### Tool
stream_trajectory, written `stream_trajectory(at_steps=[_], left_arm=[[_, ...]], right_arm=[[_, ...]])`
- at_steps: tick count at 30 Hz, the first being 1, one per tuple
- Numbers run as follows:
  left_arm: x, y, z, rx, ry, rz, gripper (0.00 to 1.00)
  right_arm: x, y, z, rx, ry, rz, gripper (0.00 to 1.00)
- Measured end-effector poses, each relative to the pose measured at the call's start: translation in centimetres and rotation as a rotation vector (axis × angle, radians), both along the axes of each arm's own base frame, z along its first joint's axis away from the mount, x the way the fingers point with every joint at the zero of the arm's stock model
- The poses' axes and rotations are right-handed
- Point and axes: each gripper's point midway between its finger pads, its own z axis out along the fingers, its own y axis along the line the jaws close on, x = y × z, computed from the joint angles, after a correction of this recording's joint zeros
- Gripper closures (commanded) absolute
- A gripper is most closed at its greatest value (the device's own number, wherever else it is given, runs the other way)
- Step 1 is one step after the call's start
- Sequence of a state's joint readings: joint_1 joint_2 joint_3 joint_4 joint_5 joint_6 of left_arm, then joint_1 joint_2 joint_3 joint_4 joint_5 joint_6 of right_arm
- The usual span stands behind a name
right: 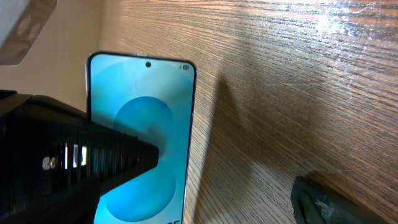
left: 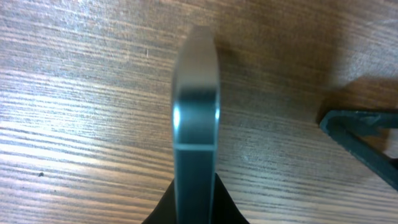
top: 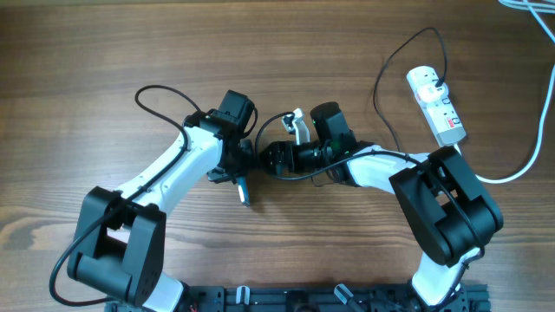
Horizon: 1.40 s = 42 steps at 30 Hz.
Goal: Plug charger to phone and switch on socket
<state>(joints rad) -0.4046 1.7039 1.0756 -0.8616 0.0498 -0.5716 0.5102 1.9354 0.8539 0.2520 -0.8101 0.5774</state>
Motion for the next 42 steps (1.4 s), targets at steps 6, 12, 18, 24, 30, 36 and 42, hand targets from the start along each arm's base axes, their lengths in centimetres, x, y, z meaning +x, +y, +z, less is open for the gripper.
stream_trajectory(at_steps=[6, 12, 18, 24, 30, 36, 42], left_arm=[[0.0, 0.1, -0.6, 0.011, 0.010, 0.008, 0.96], [-0.6, -0.7, -1.1, 0.021, 0.022, -0.012, 0.95], [-1.1, -0.7, -1.3, 0.039, 0.043, 0.039, 0.85], [-1.5, -0.5, -1.5, 0.050, 0.063, 0.061, 0.83], [-1.7, -0.3, -1.5, 0.057, 0.072, 0.077, 0.83], [-1.0, -0.6, -1.5, 0.042, 0.046, 0.078, 0.83], [-1.2, -1.3, -1.5, 0.040, 0.040, 0.057, 0.84]], right_arm=[[0.0, 0.0, 0.0, 0.000, 0.000, 0.000, 0.00], [0.0, 0.0, 0.0, 0.000, 0.000, 0.000, 0.00], [0.8, -0.2, -0.1, -0.027, -0.027, -0.033, 0.00], [1.0, -0.3, -0.1, -0.032, -0.033, -0.041, 0.01], [1.4, -0.4, -0.1, -0.046, -0.047, -0.059, 0.00], [1.4, -0.4, -0.1, -0.046, -0.047, -0.059, 0.00], [1.4, -0.4, -0.1, -0.046, -0.047, -0.059, 0.00]])
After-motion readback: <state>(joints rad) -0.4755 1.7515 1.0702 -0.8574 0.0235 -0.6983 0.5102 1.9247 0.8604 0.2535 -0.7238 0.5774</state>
